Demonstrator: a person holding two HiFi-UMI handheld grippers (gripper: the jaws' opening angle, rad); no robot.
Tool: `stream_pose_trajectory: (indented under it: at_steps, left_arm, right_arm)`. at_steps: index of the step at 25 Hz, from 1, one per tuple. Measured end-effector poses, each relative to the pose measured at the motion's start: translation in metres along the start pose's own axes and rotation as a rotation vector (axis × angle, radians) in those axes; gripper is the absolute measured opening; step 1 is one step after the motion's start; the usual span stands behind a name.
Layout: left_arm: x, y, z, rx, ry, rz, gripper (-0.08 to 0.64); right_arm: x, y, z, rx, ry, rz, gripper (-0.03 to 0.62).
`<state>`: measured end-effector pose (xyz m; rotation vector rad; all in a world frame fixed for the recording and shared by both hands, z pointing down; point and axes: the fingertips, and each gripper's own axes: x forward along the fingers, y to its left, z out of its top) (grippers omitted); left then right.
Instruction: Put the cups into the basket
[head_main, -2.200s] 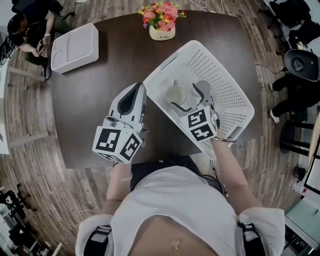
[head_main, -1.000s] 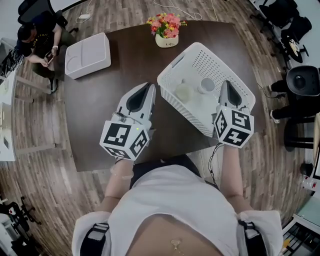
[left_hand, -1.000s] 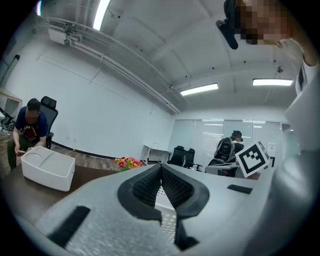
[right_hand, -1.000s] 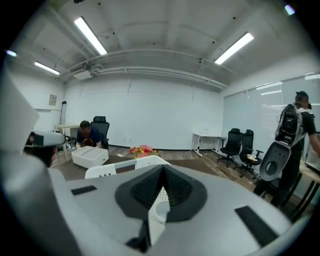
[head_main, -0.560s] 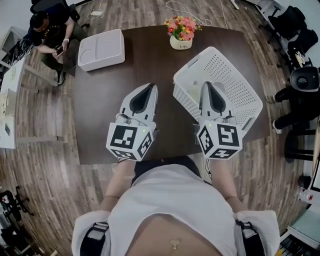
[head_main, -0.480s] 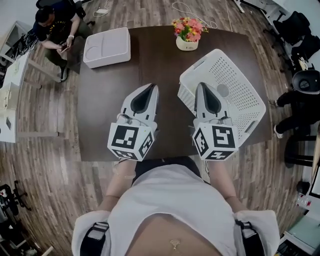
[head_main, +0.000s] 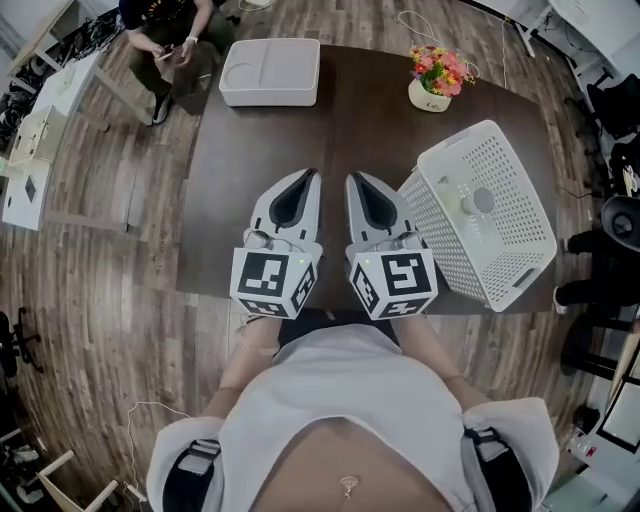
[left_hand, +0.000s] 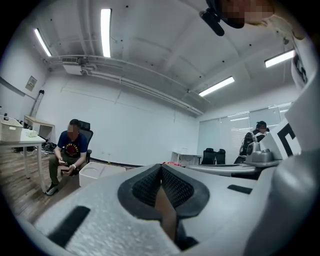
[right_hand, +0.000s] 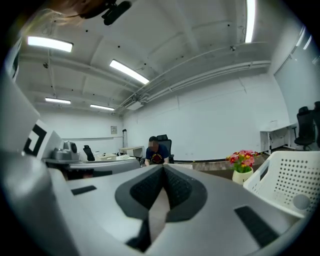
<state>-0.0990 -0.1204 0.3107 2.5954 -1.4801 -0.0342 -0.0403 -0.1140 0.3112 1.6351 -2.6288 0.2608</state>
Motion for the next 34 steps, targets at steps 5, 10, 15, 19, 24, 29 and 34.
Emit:
stream_pose_trajectory:
  at_steps: [5, 10, 15, 19, 24, 29, 34]
  left_arm:
    - [-0.012, 0.008, -0.012, -0.013, 0.007, 0.008, 0.009]
    - [-0.013, 0.011, -0.019, -0.015, 0.021, 0.002, 0.009]
    - [-0.012, 0.011, -0.024, -0.018, 0.034, -0.015, 0.009]
    - [-0.008, 0.003, -0.026, -0.017, 0.042, -0.040, 0.009]
    - [-0.002, -0.009, -0.028, -0.020, 0.048, -0.062, 0.009]
    - [0.000, -0.017, -0.029, -0.023, 0.054, -0.076, 0.009]
    - [-0.001, -0.017, -0.034, -0.025, 0.057, -0.073, 0.009]
  right_arm:
    - [0.005, 0.013, -0.025, 0.010, 0.053, 0.001, 0.011]
    - [0.007, 0.011, -0.029, -0.013, 0.066, -0.021, 0.011]
    - [0.008, 0.010, -0.030, -0.010, 0.063, -0.035, 0.011]
    - [0.003, 0.007, -0.031, -0.008, 0.066, -0.047, 0.011]
    - [-0.003, -0.001, -0.027, -0.010, 0.059, -0.056, 0.011]
    - [-0.008, -0.006, -0.028, -0.005, 0.065, -0.065, 0.011]
    - [-0.009, -0.005, -0.033, -0.003, 0.066, -0.059, 0.011]
